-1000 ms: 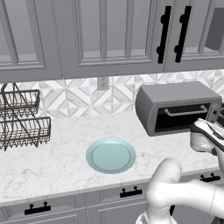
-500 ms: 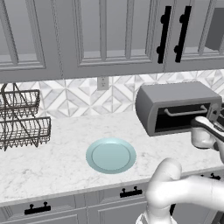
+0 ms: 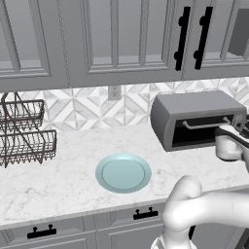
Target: Pick up the kebab skewer and baguette bread, and place them inside the toaster oven. Close the toaster oven door and start by setting the timer.
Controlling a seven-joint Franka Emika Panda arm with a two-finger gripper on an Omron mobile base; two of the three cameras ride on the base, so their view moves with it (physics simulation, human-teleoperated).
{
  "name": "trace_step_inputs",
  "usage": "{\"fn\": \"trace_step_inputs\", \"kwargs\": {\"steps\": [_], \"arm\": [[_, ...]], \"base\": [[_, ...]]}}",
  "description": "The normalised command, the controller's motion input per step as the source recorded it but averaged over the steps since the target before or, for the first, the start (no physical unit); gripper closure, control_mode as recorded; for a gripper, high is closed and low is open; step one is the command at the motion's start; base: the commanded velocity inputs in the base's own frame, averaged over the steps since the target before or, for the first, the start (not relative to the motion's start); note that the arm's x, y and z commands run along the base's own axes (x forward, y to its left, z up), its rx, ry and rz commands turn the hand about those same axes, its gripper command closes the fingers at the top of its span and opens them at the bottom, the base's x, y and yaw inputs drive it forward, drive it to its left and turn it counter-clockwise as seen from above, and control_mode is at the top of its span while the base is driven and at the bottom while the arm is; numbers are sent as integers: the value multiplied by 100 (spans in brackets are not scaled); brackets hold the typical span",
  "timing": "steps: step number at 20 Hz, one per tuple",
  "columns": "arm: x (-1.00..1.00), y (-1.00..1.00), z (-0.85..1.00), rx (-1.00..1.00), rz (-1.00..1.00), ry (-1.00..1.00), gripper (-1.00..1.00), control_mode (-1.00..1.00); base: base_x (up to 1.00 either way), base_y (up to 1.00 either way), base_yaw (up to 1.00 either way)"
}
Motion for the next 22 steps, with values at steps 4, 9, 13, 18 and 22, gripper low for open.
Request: {"fn": "trace_step_inputs", "kwargs": {"steps": [4, 9, 13, 18, 22], "arm": [[0, -13, -3, 13, 0, 0, 100, -100], [0, -20, 0, 12, 0, 0, 100, -100], [1, -34, -2, 13, 0, 0, 100, -100], [0, -44, -21, 14, 0, 0, 100, -100], [0, -44, -34, 15, 0, 0, 100, -100]], "base": [[0, 0, 0], [0, 0, 0], [0, 0, 0], [0, 0, 0], [0, 0, 0]]}}
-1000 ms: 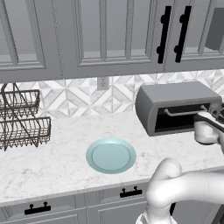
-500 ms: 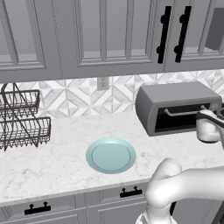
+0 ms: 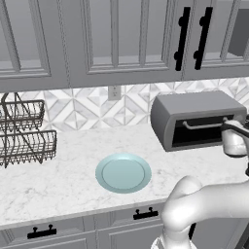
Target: Pick up the kebab skewer and baguette bread, and place them inside the toaster oven. Close the toaster oven door and start by setting the timer.
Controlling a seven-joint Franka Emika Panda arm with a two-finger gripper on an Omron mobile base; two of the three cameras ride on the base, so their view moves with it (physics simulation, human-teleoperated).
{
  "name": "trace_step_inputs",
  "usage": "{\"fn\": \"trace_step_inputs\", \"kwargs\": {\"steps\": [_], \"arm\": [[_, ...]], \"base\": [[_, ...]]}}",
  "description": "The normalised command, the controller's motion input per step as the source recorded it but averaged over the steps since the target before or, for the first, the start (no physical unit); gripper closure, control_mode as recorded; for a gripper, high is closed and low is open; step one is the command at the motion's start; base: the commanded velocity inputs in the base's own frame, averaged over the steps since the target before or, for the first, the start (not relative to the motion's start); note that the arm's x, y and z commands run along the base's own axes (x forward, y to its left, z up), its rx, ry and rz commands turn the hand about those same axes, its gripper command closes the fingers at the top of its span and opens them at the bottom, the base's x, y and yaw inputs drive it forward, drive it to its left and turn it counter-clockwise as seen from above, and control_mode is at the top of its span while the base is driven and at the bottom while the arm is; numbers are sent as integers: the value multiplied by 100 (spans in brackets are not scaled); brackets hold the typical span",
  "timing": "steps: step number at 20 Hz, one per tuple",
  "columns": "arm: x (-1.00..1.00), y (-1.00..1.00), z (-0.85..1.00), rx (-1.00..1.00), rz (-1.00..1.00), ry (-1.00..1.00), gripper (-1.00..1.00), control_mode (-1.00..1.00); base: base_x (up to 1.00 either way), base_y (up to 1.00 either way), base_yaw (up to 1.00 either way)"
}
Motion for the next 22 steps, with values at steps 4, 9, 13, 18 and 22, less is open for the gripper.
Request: {"fn": "trace_step_inputs", "kwargs": {"steps": [4, 9, 13, 18, 22], "arm": [[0, -43, -58, 15, 0, 0, 100, -100], [0, -43, -72, 13, 0, 0, 100, -100], [0, -36, -72, 13, 0, 1, 100, -100], [0, -19, -72, 13, 0, 1, 100, -100], [0, -29, -79, 13, 0, 0, 100, -100]], "base": [[0, 0, 0], [0, 0, 0], [0, 0, 0], [0, 0, 0], [0, 0, 0]]}}
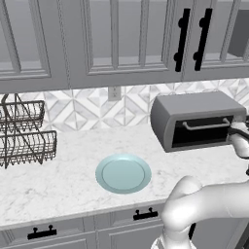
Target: Pick up the kebab skewer and baguette bread, and place them inside the toaster oven. Close the toaster oven door and start by setting the timer.
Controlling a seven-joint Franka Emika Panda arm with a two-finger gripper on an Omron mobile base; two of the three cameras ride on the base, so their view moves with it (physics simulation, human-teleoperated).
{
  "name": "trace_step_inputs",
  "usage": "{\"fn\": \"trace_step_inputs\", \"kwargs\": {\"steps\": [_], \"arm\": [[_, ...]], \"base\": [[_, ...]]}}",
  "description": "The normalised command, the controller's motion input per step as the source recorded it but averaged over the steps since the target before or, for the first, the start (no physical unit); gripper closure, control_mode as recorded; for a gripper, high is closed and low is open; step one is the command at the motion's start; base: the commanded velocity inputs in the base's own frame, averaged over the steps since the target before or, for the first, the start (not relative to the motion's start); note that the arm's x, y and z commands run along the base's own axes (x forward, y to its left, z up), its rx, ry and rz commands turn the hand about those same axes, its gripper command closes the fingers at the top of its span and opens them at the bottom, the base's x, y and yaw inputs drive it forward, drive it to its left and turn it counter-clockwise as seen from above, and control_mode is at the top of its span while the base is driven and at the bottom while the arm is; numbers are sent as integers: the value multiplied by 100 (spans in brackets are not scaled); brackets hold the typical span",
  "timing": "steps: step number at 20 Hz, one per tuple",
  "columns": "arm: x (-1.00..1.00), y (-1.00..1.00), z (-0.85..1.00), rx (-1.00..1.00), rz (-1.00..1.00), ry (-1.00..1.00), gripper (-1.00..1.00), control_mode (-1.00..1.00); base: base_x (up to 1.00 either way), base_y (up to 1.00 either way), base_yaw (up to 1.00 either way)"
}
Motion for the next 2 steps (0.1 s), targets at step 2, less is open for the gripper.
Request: {"fn": "trace_step_inputs", "kwargs": {"steps": [2], "arm": [[0, -34, -81, 14, 0, 0, 100, -100]], "base": [[0, 0, 0]]}}
